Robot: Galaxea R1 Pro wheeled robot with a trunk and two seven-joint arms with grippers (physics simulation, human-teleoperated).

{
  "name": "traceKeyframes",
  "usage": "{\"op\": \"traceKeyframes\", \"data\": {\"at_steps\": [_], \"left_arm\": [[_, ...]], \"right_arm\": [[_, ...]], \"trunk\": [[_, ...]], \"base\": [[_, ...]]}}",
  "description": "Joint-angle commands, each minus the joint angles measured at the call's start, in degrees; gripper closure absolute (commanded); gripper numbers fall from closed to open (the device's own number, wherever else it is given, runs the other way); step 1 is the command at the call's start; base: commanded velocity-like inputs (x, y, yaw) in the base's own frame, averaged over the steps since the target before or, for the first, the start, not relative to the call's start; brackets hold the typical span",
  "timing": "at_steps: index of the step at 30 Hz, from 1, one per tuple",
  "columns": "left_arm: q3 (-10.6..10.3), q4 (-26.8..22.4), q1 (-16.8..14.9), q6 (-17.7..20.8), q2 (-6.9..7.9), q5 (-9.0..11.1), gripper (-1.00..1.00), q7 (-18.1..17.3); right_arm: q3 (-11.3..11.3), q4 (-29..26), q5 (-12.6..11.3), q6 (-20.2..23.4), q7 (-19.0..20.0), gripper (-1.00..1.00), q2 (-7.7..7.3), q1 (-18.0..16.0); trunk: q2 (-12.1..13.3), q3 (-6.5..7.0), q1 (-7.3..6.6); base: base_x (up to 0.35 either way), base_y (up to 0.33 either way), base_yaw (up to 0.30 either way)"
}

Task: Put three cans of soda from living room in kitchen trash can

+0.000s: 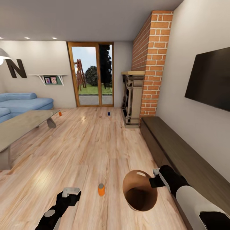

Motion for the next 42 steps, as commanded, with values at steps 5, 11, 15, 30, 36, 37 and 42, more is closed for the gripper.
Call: {"op": "traceKeyframes", "data": {"at_steps": [5, 11, 15, 30, 36, 37, 42], "left_arm": [[0.00, -0.02, 0.00, -0.02, 0.00, 0.00, -1.00, 0.00], [0.00, -0.04, 0.00, 0.00, 0.00, 0.00, -1.00, 0.00], [0.00, -0.02, 0.00, 0.04, 0.00, 0.00, -1.00, 0.00], [0.00, -0.06, 0.00, 0.14, 0.00, 0.00, -1.00, 0.00], [0.00, -0.08, 0.00, 0.16, 0.00, 0.00, -1.00, -0.02], [0.00, -0.08, 0.00, 0.17, 0.00, 0.00, -1.00, -0.02], [0.00, -0.08, 0.00, 0.24, 0.00, 0.06, -1.00, -0.06]], "right_arm": [[-0.08, -0.03, -0.91, 0.11, 0.21, 1.00, 0.01, -0.03], [-0.07, -0.03, -0.90, 0.12, 0.21, 1.00, 0.01, -0.04], [-0.10, -0.03, -0.90, 0.15, 0.21, 1.00, 0.01, -0.04], [-0.13, -0.03, -0.90, 0.21, 0.21, 1.00, 0.01, -0.01], [0.02, -0.03, -0.90, 0.21, 0.15, 1.00, 0.09, -0.03], [0.04, -0.03, -0.90, 0.21, 0.14, 1.00, 0.09, -0.03], [0.10, -0.02, -0.90, 0.21, 0.13, 1.00, 0.10, -0.03]], "trunk": [[0.00, 0.01, 0.00], [0.00, 0.01, 0.00], [0.00, 0.01, 0.00], [0.00, 0.01, 0.00], [0.00, 0.01, 0.00], [0.00, 0.01, 0.00], [0.00, 0.01, 0.00]], "base": [[0.322, 0.000, 0.000], [0.323, 0.000, 0.000], [0.323, -0.032, 0.000], [0.314, -0.106, -0.092], [0.312, -0.076, -0.145], [0.312, -0.028, -0.050], [0.312, 0.022, -0.018]]}}
